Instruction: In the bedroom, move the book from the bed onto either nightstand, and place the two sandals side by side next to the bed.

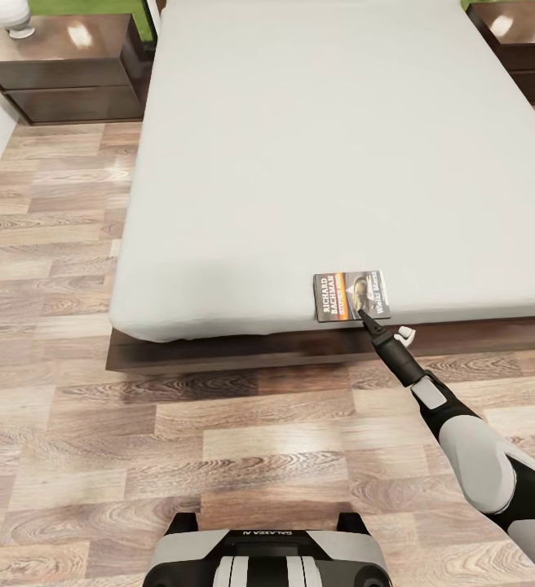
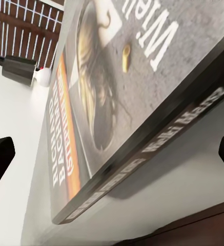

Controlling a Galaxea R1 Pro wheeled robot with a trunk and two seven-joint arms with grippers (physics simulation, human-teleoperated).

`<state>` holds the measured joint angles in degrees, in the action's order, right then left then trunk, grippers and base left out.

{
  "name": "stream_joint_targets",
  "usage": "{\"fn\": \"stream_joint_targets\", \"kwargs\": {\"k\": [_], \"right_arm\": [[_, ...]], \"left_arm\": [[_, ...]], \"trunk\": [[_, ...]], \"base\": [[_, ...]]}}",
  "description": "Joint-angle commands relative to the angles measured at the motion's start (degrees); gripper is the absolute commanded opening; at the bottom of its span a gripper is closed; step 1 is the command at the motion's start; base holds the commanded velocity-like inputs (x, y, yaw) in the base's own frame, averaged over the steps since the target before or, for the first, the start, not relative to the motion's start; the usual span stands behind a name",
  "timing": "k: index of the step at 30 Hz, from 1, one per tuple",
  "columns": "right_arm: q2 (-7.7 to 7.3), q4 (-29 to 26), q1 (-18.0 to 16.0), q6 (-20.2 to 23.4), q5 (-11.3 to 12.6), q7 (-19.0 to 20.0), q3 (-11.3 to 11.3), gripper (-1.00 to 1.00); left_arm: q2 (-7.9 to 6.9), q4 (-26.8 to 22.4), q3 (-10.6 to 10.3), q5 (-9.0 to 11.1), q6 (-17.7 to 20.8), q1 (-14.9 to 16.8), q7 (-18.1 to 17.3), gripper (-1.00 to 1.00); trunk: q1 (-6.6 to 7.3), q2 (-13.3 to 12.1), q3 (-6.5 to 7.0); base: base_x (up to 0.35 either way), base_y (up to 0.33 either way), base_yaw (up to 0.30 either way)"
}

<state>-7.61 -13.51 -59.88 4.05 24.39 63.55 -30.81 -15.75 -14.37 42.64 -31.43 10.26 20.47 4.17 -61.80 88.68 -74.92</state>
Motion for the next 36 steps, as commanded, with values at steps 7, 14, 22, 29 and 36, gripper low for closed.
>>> {"fn": "stream_joint_targets", "kwargs": {"k": [7,14,22,29,36], "right_arm": [[-0.03,0.09,-0.05,0.43,0.49,0.16,0.13,1.00],[-0.03,0.10,-0.03,0.43,0.49,-0.50,0.14,1.00],[-0.03,0.13,-0.03,0.43,0.49,-0.82,0.14,1.00],[-0.09,0.11,-0.05,0.43,0.49,-0.89,0.14,1.00],[-0.12,0.10,-0.02,0.43,0.49,-0.95,0.14,1.00]], "left_arm": [[0.02,-0.05,0.16,-0.21,0.20,0.04,0.05,1.00],[0.02,-0.05,0.16,-0.21,0.20,0.04,0.05,1.00],[0.02,-0.05,0.10,-0.21,0.20,0.04,0.03,1.00],[0.02,-0.05,0.08,-0.28,0.20,0.03,0.05,1.00],[0.02,-0.05,0.07,-0.29,0.20,0.03,0.05,1.00]], "trunk": [[0.00,0.01,-0.02],[0.00,0.01,-0.02],[0.00,0.01,-0.02],[0.00,0.01,-0.02],[0.00,0.01,-0.02]], "base": [[0.000,0.000,0.000],[0.000,0.000,0.000],[0.000,0.000,0.000],[0.000,0.000,0.000],[0.000,0.000,0.000]]}}
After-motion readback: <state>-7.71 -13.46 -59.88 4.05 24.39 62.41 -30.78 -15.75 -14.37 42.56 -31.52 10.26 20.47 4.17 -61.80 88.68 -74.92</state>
